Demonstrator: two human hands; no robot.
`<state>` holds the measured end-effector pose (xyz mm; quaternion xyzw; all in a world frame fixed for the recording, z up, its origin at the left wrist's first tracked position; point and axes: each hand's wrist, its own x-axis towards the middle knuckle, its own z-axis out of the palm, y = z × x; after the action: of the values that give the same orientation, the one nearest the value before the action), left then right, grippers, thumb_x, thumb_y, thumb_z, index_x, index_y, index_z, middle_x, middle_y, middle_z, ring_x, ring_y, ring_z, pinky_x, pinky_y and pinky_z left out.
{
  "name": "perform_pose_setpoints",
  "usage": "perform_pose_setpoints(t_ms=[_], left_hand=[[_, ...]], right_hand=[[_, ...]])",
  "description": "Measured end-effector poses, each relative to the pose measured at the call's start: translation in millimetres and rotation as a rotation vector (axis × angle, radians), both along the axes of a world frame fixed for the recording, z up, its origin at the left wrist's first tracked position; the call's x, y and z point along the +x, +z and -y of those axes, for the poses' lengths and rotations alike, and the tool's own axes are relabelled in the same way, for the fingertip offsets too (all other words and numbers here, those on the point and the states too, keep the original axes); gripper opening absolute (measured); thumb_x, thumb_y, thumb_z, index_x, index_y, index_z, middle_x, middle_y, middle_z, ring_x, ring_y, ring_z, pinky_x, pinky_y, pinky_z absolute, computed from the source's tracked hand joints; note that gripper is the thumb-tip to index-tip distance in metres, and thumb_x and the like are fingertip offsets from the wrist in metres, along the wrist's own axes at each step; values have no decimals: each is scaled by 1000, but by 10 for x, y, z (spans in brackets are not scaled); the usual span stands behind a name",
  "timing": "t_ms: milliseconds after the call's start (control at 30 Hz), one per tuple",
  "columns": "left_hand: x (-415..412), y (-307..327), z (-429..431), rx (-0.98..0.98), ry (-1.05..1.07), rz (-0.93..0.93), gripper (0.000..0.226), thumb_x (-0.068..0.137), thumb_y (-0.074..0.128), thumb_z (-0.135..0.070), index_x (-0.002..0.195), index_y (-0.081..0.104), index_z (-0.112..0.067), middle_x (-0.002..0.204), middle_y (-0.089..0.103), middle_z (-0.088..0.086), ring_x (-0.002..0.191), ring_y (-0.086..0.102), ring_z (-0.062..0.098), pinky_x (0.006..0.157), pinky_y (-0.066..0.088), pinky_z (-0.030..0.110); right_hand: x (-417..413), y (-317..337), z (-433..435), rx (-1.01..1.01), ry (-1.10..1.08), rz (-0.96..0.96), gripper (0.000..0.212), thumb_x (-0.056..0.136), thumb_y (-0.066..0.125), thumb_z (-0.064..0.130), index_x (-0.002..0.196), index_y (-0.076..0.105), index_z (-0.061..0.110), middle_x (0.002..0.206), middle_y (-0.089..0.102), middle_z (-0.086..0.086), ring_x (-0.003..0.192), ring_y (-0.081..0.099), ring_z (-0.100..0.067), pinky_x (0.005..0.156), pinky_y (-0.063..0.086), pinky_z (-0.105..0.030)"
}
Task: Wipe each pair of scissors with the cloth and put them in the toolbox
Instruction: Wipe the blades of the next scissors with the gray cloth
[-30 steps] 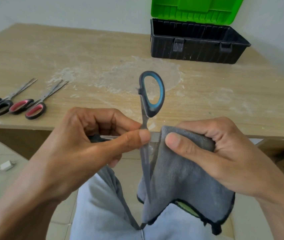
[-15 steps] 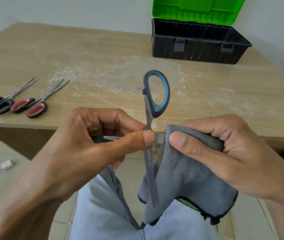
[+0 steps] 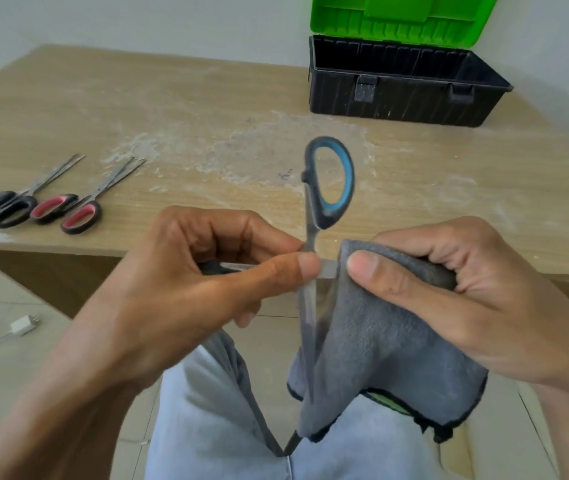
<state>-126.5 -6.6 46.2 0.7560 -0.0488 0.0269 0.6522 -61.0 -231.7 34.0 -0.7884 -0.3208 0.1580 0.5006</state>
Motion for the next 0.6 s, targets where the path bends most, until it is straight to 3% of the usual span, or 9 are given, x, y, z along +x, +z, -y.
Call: perform_pose_setpoints(t_ms=[167, 333, 600], left_hand=[[2, -10, -72, -100, 45, -84, 11, 63, 78, -24, 64, 77, -12, 54, 65, -1, 40, 47, 4, 40, 36, 11], [43, -33, 20, -51, -47, -77, 12, 68, 79, -26, 70, 78, -14, 63, 71, 0, 47, 49, 10, 45, 40, 14], [12, -48, -113, -142, 14, -161, 10, 67, 77, -18, 64, 75, -9, 50, 56, 0, 40, 45, 5, 38, 34, 9]], right_hand=[[27, -11, 97, -16, -75, 17, 67, 99, 61, 50, 83, 66, -15, 73, 58, -42, 60, 58, -57, 50, 46, -60], [-18, -38, -72, -21, 1, 27, 57, 104, 57, 43, 81, 62, -9, 69, 51, -30, 59, 50, -46, 53, 40, -52], [57, -26, 117, -21, -45, 19, 64, 102, 57, 48, 83, 64, -13, 73, 55, -40, 63, 54, -57, 56, 44, -59]])
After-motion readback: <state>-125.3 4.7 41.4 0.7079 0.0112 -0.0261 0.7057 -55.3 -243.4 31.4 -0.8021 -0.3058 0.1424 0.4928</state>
